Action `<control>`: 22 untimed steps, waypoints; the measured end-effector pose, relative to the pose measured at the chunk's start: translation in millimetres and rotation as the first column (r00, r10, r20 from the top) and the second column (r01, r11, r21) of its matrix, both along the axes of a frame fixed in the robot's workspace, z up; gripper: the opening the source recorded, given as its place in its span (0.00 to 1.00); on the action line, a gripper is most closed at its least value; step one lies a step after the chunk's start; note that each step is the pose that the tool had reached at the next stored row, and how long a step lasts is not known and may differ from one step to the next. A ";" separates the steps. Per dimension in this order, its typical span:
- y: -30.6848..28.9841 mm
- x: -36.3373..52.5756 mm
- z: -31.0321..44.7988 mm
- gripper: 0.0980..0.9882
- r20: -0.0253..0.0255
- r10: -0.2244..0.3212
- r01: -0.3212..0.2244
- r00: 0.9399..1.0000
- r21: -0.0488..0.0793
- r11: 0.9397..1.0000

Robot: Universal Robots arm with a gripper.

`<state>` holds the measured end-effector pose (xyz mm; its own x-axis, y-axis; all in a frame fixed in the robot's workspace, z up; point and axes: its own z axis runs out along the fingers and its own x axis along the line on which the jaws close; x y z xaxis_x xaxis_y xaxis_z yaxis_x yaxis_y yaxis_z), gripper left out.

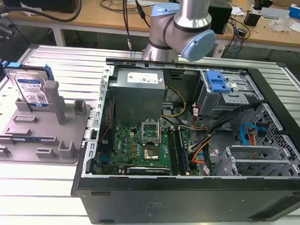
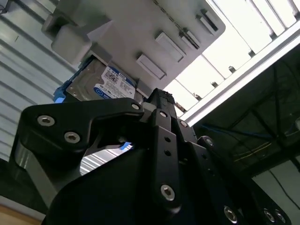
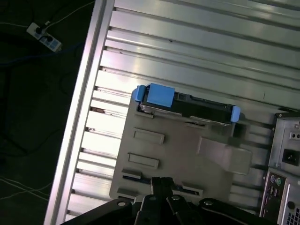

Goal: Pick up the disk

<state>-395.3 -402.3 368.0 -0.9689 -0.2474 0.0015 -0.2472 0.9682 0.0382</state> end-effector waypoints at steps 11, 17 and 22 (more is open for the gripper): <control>0.0 0.6 -2.0 0.01 0.000 0.248 -0.248 0.969 0.000 0.969; 0.0 2.3 -2.8 0.01 0.000 0.419 -0.419 0.908 0.000 0.908; 0.0 4.0 -3.4 0.36 0.000 0.565 -0.565 0.825 0.001 0.825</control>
<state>-391.4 -402.3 364.6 -0.6594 -0.7518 0.0010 -0.7512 0.6589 0.0388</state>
